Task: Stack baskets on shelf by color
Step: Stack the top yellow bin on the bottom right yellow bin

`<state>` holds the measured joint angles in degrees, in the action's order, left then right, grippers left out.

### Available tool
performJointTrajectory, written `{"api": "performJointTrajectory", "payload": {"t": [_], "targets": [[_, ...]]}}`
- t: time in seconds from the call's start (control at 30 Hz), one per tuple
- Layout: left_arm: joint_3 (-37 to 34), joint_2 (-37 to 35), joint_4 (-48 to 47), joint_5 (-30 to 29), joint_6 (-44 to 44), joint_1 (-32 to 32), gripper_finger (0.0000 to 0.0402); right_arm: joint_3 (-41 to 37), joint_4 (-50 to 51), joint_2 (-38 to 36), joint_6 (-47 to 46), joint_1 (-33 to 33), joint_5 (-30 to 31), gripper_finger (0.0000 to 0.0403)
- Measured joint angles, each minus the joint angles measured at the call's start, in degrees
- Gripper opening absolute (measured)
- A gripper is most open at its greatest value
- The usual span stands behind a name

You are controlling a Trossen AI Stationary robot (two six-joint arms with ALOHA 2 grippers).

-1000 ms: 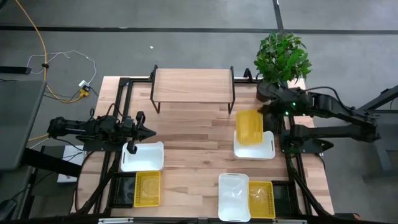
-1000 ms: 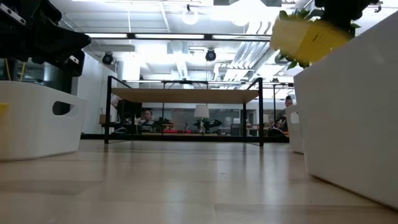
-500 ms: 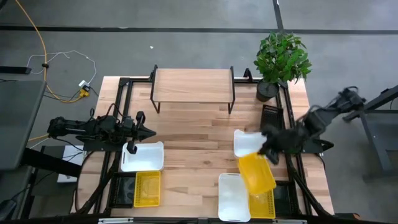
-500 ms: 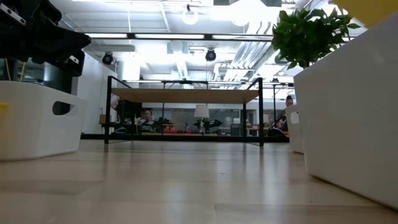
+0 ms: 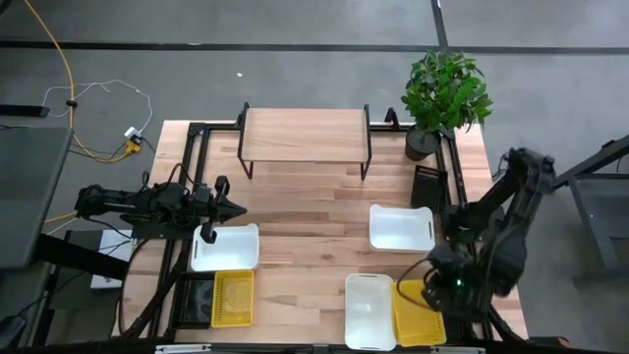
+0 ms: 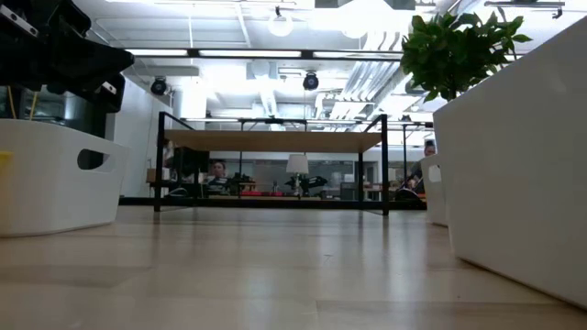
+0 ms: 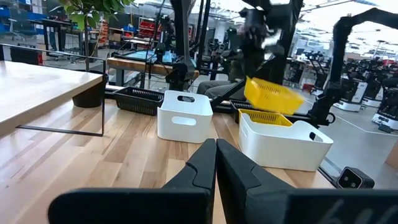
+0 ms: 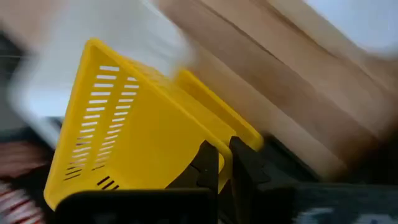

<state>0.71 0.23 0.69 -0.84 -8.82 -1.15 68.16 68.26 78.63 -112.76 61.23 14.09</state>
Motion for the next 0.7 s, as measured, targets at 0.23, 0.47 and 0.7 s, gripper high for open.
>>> {"api": "performJointTrajectory", "payload": {"t": [0.23,0.47,0.7], "targets": [[0.0,0.0,0.0,0.0,0.0,0.0,0.0001,2.9,1.5,8.8,-4.0,2.3,-6.7,0.0],[0.0,0.0,0.0,0.0,0.0,0.0,0.0001,3.4,2.2,9.6,-4.1,2.6,0.5,0.0],[0.0,0.0,0.0,0.0,0.0,0.0,0.0001,3.4,2.6,9.6,-5.6,2.1,1.3,0.0007]]}}
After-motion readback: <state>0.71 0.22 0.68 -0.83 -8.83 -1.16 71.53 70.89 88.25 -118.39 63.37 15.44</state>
